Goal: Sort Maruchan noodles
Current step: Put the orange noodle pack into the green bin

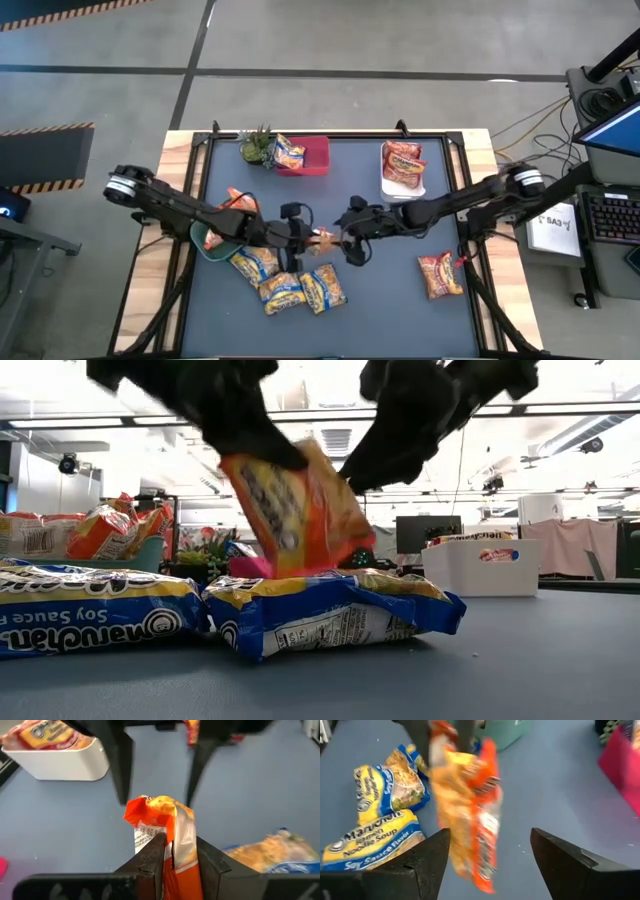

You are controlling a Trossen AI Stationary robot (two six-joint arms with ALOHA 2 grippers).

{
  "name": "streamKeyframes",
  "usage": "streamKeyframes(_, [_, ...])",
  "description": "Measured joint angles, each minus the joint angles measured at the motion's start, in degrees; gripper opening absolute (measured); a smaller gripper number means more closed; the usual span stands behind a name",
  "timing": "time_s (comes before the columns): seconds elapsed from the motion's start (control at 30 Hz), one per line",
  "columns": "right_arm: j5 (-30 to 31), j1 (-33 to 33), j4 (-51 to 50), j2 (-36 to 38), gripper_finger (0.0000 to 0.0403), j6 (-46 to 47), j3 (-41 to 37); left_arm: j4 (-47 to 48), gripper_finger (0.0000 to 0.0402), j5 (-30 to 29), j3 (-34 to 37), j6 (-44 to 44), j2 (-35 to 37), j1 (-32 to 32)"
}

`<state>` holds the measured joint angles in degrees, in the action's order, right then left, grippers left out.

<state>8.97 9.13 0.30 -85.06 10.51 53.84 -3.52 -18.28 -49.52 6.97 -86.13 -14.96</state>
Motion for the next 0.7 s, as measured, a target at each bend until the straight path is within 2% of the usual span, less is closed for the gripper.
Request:
streamKeyframes(0.2, [0.1,0.0,-5.3,7.3,0.0270,-0.6,-0.7,28.7,0.0055,2.8,-12.8,2.5,3.8,-3.2])
streamKeyframes(0.4, [0.1,0.0,-7.4,11.4,0.0261,-1.0,-2.4,56.8,0.0048,2.6,-23.7,19.4,7.8,-9.6])
streamKeyframes(0.53, [0.2,0.0,-5.8,12.1,0.0258,-0.9,-4.5,71.2,0.0047,-0.8,-25.6,34.0,9.4,-15.3])
streamKeyframes(0.7, [0.2,0.0,-2.1,11.7,0.0261,-1.1,-6.4,81.6,0.0047,-4.1,-22.6,47.4,9.5,-20.1])
